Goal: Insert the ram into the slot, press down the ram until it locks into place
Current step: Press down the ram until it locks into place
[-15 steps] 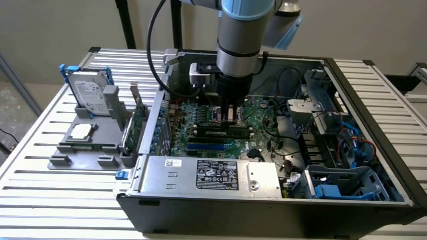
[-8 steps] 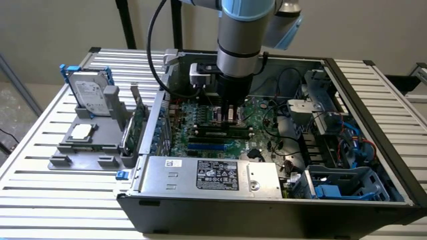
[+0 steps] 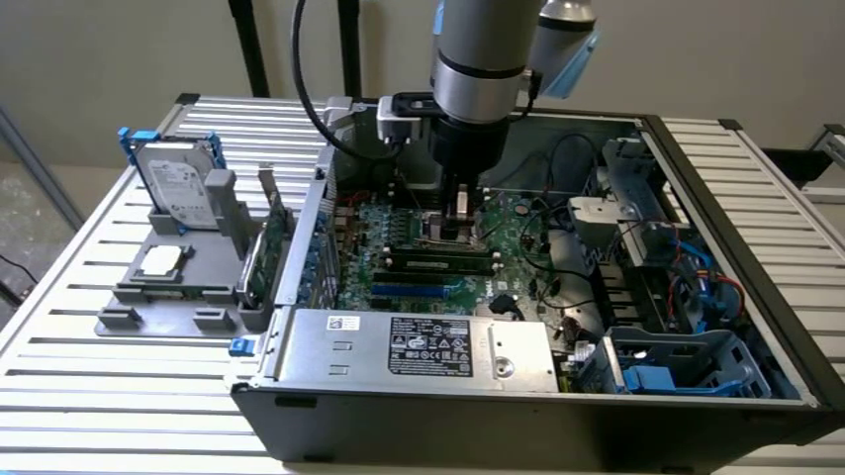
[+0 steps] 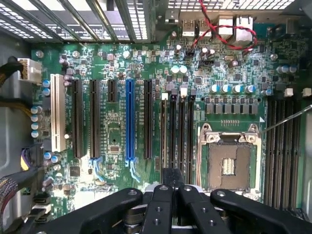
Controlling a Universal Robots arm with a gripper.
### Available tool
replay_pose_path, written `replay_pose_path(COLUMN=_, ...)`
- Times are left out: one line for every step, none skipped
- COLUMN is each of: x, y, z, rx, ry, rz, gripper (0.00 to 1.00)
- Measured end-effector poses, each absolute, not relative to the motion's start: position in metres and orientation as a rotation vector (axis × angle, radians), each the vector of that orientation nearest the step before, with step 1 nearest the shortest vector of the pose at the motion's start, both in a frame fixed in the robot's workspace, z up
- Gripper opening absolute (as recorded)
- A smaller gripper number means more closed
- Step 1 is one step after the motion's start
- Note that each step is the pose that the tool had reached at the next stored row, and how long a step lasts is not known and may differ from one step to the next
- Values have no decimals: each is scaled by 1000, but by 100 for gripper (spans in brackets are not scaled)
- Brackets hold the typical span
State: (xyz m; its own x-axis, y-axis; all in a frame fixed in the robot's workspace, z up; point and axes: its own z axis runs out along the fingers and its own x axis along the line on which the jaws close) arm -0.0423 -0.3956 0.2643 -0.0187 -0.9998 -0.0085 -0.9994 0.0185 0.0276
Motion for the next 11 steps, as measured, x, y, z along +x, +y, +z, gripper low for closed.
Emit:
replay_pose_path(x=-42, y=-396, z=264, rx=2191, ry=-2232, rz=-40, gripper=11)
replay_pose_path(x=-42, y=-396, z=264, rx=2191, ry=-2233, rz=-40, gripper=11)
replay_pose_path(x=-42, y=-396, z=264, rx=2191, ry=-2233, rz=-40, gripper=11)
replay_pose_path(x=-42, y=-396, z=264, rx=2191, ry=-2233, rz=-40, gripper=11)
replay_pose_path(x=-42, y=-396, z=264, rx=2191, ry=-2233, rz=-40, gripper=11)
replay_pose_path(x=-42, y=-396, z=264, rx=2191, ry=-2233, rz=-40, gripper=11)
replay_pose_path(x=-42, y=-396, z=264, rx=2191, ry=-2232, rz=-40, gripper=11)
replay_pose_path(x=-42, y=-396, z=264, rx=2191, ry=-2232, rz=-40, gripper=11)
replay_pose_path(x=-42, y=-396, z=264, rx=2191, ry=-2232, rz=-40, gripper=11)
replay_pose_path(x=-42, y=-396, z=264, rx=2191, ry=-2232, rz=-40, gripper=11)
replay_pose_path(x=-42, y=-396, z=264, rx=2191, ry=-2232, rz=-40, gripper=11)
